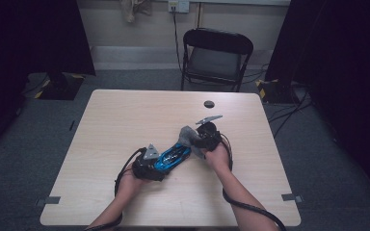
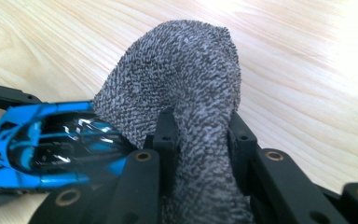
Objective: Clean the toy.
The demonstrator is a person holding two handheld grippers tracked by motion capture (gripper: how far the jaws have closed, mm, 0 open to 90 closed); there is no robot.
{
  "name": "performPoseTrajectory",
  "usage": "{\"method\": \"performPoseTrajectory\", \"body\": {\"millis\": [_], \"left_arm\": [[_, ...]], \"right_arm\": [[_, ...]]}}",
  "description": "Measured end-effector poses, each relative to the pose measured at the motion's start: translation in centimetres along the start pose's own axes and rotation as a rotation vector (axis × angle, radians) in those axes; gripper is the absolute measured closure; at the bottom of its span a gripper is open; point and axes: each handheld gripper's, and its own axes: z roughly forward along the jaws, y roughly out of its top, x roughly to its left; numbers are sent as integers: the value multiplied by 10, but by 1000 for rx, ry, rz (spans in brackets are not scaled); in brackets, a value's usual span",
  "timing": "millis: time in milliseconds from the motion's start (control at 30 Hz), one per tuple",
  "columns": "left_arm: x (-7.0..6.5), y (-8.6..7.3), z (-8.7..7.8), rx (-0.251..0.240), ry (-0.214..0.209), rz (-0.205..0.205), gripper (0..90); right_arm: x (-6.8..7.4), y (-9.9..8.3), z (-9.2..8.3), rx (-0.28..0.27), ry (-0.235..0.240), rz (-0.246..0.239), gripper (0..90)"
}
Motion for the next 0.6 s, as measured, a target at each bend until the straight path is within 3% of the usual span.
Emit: {"method": "performPoseTrajectory", "body": {"millis": [267,600], "left_arm": [[0,0,0,1,0,3,256],[0,1,0,5,6,1,252]], "right_arm": [[-13,-12,-14,-15,-9,2,708],[-27,-44,-25,-24,-2,38,694]]}}
